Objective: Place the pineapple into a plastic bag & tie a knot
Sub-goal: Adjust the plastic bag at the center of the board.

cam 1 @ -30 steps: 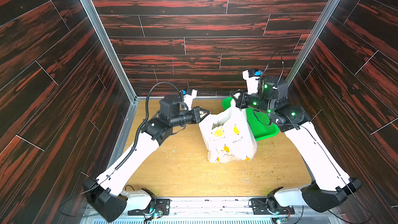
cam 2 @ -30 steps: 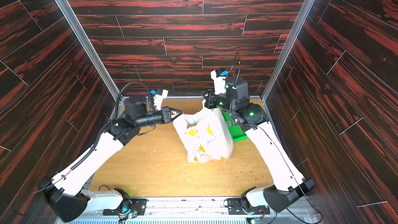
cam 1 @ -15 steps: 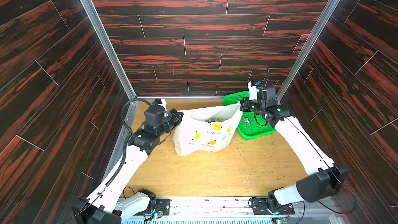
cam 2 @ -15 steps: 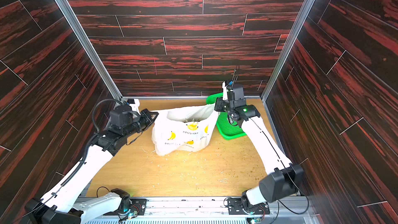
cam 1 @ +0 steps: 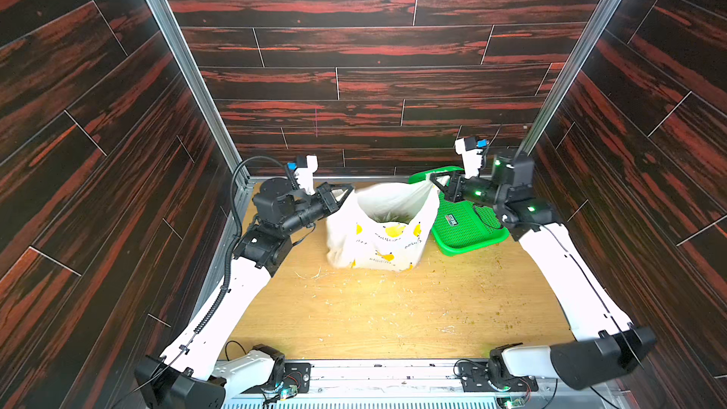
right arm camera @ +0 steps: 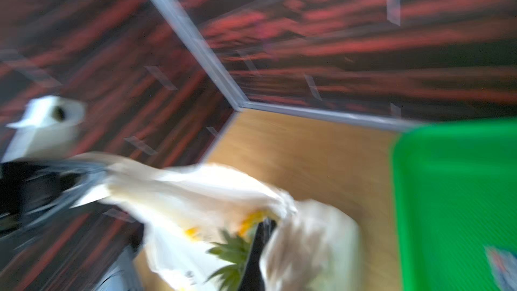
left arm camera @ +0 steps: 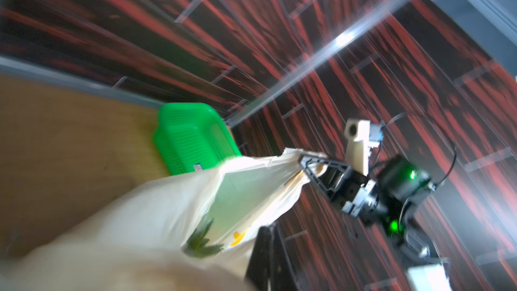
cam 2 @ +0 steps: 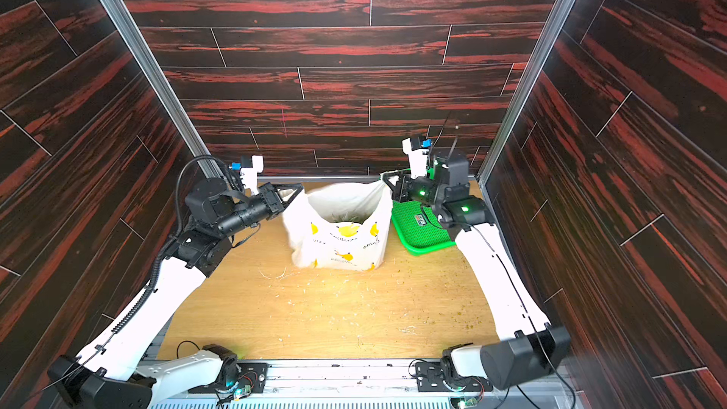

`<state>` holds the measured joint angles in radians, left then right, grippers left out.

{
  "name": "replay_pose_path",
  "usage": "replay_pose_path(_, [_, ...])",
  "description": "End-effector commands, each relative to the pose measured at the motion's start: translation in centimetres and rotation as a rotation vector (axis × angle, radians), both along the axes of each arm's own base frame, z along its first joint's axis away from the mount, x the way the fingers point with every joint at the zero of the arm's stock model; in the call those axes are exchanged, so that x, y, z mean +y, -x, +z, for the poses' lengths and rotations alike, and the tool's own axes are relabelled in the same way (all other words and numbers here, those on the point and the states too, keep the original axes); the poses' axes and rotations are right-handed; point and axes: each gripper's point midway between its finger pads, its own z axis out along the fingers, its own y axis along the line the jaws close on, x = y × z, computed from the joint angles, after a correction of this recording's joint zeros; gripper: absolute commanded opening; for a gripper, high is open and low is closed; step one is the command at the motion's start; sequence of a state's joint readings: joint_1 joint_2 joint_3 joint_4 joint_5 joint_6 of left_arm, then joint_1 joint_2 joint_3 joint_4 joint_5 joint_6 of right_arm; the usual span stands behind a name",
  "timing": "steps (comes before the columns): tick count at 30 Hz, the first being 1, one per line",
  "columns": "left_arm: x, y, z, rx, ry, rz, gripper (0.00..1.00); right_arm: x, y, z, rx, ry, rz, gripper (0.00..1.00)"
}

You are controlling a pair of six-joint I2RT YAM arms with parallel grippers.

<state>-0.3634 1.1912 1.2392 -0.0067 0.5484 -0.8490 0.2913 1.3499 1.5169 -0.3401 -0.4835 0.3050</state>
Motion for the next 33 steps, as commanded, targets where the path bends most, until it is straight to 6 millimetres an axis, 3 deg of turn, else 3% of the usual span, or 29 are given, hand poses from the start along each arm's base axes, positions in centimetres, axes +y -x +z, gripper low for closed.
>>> replay_pose_path(1, [-1.5,1.7,4.5,-0.241,-0.059,-0.094,0.0,1.2,2.9,5.7,-0.247,-0.072,0.16,0.0])
replay_pose_path(5, [-2.0,0.0,-1.1,-0.1,-0.223,-0.079,0.0,0.5,0.4,1.9,-0.15,-0.009,0.062,0.0])
replay_pose_path(8, [-2.8,0.6,-3.2,-0.047,-0.234,-0.131,0.0,-0.5,-0.8,-0.3,-0.074,0.052,-0.022,0.0])
replay_pose_path(10, [-2.8,1.2,-3.6,-0.067,-0.241,-0.135,0.03,-0.7,-0.5,-0.5,-0.073,0.06,-0.025,0.0])
replay_pose_path(12, [-2.1,1.4,-3.9,-0.091,-0.262,-0.099,0.13,-0.8,-0.3,-0.4,-0.081,0.056,-0.028,0.0])
replay_pose_path(17, [0.6,1.5,-4.5,-0.165,-0.365,0.044,0.5,-1.2,-0.4,-1.1,-0.051,0.078,-0.052,0.0])
replay_pose_path(20, [1.6,1.8,-5.2,-0.183,-0.385,0.084,0.64,-1.1,-0.3,-1.5,-0.029,0.078,-0.05,0.0])
replay_pose_path(26, [3.3,3.5,-6.3,-0.211,-0.411,0.135,0.76,-1.1,-0.4,-1.7,-0.018,0.08,-0.05,0.0])
replay_pose_path(30, [5.4,5.2,-7.2,-0.309,-0.462,0.207,0.82,-0.8,-0.3,-1.6,-0.012,0.078,-0.031,0.0])
replay_pose_path(33, [5.7,6.0,-8.1,-0.468,-0.51,0.216,0.87,-0.7,0.0,-1.6,-0.01,0.078,-0.015,0.0])
